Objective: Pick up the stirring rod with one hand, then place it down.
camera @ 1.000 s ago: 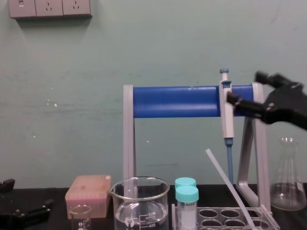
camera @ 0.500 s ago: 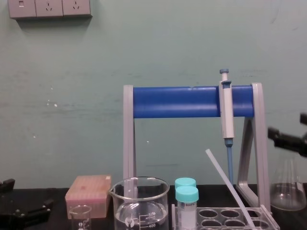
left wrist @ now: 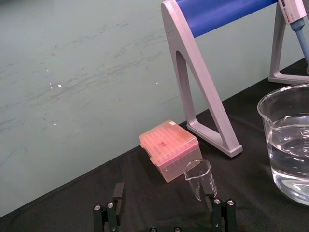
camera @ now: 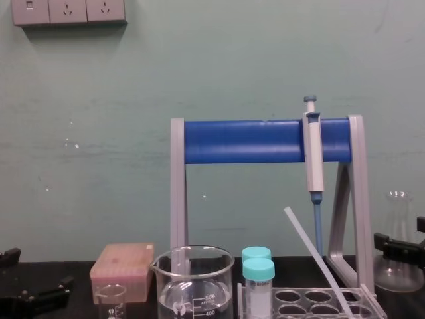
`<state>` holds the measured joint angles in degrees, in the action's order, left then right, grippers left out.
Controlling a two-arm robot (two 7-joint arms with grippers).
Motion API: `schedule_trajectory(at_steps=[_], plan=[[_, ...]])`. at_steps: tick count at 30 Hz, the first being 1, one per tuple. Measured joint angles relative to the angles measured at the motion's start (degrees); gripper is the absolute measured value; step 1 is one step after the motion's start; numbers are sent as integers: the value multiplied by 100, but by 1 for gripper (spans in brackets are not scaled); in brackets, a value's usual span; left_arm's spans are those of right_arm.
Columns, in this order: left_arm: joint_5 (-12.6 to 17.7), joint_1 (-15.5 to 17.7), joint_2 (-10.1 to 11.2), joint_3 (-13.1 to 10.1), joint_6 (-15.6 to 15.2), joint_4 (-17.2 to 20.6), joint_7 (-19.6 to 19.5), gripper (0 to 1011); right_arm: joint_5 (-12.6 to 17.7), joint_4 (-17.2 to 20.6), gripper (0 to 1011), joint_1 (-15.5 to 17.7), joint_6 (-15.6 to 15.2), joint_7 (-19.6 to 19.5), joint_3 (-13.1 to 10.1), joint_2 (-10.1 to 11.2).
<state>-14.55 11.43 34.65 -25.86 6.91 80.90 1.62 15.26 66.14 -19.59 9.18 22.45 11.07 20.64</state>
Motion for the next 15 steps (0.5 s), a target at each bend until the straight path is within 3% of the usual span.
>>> schedule_trajectory(at_steps=[15], plan=[[0,0,0,0,0,0,0,1000,5,36,1003,9,36,-16,-6,8]])
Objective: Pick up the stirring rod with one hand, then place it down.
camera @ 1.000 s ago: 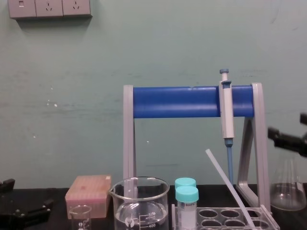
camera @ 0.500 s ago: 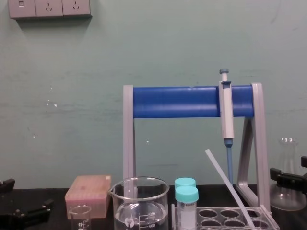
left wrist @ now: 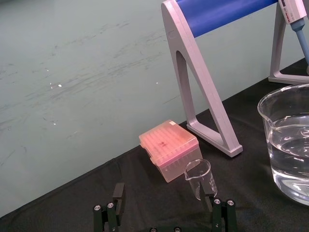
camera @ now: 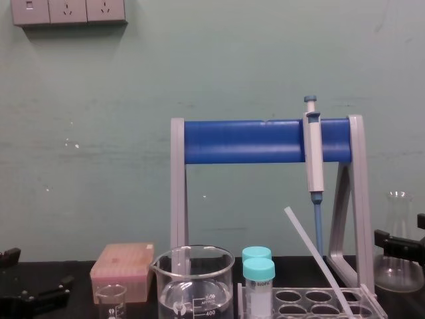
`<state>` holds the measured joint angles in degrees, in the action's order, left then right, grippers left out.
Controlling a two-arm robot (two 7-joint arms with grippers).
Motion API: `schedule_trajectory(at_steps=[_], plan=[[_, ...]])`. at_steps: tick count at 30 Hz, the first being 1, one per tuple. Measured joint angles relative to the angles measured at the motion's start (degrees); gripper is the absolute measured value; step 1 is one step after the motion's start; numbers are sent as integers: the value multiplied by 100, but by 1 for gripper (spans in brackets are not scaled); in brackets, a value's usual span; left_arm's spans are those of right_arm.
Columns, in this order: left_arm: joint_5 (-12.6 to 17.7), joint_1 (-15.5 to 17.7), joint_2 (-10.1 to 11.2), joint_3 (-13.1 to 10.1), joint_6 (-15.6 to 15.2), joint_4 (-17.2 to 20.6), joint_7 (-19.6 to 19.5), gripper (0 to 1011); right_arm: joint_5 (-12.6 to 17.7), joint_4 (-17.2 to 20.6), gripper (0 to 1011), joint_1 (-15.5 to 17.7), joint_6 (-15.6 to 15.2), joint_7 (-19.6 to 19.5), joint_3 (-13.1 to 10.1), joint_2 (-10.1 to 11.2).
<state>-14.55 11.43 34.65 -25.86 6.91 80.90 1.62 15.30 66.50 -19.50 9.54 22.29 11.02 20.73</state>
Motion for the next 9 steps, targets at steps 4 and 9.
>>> schedule_trajectory(at_steps=[4,9], plan=[[0,0,0,0,0,0,0,1000,0,5,1003,3,6,-3,-3,2],[0,0,0,0,0,0,0,1000,0,7,1003,5,10,-6,-4,4]])
